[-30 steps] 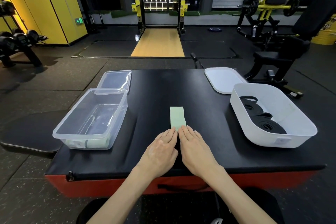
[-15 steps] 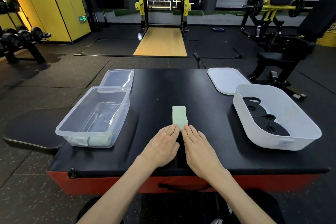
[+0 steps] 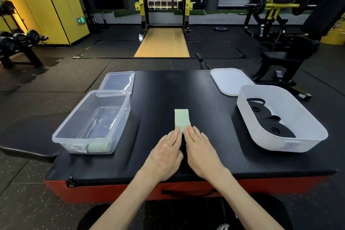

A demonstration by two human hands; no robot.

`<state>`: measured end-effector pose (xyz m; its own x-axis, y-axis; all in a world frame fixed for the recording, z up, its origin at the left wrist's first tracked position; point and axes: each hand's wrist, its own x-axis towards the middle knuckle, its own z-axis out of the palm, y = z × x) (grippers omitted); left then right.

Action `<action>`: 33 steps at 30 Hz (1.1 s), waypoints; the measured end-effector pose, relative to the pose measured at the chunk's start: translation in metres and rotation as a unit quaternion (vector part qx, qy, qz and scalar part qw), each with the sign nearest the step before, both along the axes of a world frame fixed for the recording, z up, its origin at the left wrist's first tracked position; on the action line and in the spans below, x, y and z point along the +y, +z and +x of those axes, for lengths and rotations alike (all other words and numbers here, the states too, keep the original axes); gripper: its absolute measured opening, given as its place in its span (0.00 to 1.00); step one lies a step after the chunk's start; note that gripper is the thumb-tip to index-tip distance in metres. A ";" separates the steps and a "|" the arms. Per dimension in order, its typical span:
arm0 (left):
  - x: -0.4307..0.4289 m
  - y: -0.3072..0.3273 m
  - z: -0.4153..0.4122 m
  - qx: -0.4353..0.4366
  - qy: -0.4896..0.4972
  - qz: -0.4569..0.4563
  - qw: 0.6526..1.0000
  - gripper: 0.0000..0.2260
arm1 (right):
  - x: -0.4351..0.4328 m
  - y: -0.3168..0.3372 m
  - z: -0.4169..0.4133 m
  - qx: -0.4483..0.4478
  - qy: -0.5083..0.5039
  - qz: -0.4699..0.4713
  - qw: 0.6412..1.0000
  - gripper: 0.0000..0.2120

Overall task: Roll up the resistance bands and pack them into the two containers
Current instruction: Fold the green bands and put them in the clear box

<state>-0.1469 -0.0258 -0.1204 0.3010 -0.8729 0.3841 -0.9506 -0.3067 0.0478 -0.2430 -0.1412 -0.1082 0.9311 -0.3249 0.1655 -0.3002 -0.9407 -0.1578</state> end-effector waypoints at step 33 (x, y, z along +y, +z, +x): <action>0.004 0.018 0.010 0.126 -0.115 -0.100 0.980 0.09 | -0.008 -0.010 -0.013 -0.181 0.032 0.037 0.982 0.17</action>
